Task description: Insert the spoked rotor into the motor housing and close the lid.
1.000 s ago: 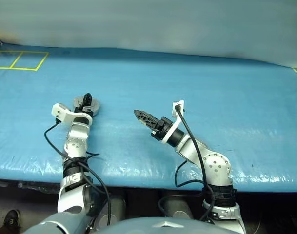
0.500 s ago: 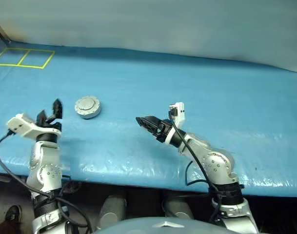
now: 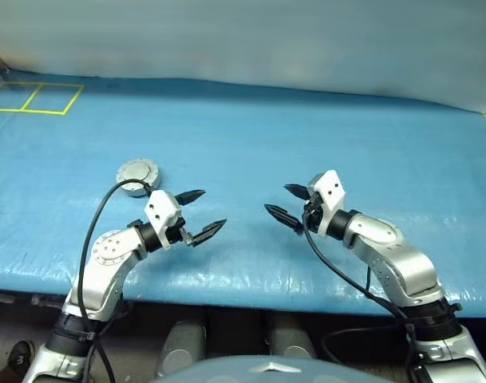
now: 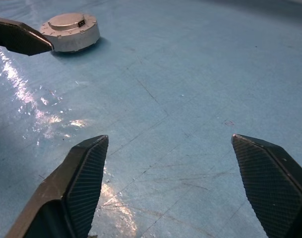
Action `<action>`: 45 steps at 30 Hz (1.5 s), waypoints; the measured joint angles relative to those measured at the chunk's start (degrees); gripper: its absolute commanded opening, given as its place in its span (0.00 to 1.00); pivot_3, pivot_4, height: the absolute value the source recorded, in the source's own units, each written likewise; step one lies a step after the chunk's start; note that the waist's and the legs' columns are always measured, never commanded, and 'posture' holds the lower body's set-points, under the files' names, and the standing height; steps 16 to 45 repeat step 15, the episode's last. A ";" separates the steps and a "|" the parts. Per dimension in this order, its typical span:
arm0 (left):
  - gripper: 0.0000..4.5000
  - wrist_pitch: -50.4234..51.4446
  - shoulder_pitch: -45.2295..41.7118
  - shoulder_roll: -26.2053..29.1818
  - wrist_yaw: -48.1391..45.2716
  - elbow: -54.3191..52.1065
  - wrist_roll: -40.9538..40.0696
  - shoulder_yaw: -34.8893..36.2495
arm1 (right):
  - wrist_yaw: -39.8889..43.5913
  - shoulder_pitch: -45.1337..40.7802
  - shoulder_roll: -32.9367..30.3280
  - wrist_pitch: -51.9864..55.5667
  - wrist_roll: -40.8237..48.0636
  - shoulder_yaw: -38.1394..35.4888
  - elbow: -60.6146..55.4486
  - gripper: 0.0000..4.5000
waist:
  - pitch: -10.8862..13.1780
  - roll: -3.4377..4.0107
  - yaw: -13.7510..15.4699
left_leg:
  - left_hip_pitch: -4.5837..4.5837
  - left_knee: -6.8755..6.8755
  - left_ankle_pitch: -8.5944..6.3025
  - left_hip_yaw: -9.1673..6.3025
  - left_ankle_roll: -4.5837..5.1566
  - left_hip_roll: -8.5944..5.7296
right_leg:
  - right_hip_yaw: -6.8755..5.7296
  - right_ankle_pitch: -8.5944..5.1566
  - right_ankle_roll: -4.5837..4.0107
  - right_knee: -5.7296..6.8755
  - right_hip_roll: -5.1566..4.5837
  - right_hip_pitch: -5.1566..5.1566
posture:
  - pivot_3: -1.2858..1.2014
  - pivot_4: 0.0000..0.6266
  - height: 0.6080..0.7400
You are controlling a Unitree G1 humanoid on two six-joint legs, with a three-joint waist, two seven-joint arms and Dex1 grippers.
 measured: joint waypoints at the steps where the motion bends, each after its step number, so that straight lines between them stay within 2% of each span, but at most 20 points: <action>1: 1.00 -0.27 -0.50 -0.04 -0.63 0.61 0.37 -0.09 | 0.31 0.26 -0.02 -0.20 -0.33 -0.07 0.03 0.99 | 0.00 -0.01 0.07 | -0.01 0.00 0.00 -0.01 0.00 0.00 | 0.00 0.00 0.00 0.00 0.00 0.00 | 0.52 0.24 1.00; 14: 1.00 -0.47 -2.22 -2.06 0.78 1.01 1.26 0.51 | -1.07 0.80 2.80 -2.57 -6.50 -1.01 1.22 0.99 | 0.00 -0.01 0.41 | -0.01 0.04 0.00 -0.01 0.01 -0.02 | 0.00 0.02 0.04 0.02 -0.02 0.01 | 0.52 0.24 1.00; 45: 1.00 -0.47 -2.30 -2.24 1.18 1.01 1.40 0.70 | -1.01 0.78 2.85 -2.57 -6.53 -1.02 1.24 0.99 | 0.00 -0.01 0.43 | 0.00 0.04 0.00 -0.01 0.01 -0.02 | 0.00 0.03 0.04 0.03 -0.02 0.02 | 0.52 0.24 1.00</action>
